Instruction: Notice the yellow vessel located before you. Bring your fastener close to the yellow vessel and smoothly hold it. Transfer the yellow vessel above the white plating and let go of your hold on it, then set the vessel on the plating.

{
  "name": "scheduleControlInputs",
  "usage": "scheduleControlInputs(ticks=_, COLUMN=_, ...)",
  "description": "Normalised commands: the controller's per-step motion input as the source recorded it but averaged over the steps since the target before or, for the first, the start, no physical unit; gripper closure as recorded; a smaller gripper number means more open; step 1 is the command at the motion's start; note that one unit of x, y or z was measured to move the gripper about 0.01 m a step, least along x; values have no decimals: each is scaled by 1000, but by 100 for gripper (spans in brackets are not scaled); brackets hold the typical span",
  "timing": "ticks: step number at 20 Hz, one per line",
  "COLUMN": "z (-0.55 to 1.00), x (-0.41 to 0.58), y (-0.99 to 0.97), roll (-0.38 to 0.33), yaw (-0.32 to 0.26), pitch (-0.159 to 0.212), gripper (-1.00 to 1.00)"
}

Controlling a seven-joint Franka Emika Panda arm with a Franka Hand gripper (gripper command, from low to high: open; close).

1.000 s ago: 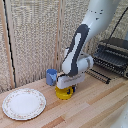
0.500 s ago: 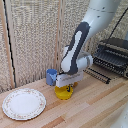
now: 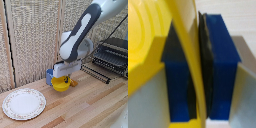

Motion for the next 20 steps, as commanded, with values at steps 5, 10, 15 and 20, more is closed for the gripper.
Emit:
scheduleControlInputs(ticks=5, z=523, x=490, y=459, roll=35, yaw=0, pitch=13, gripper=100)
scheduleControlInputs(ticks=10, z=264, x=654, y=666, roll=1, yaw=0, pitch=15, gripper=100)
scheduleControlInputs(ticks=15, z=99, x=569, y=842, roll=0, yaw=0, pitch=14, gripper=100)
scheduleControlInputs(ticks=20, z=53, x=269, y=952, roll=-1, yaw=1, pitch=23, gripper=100)
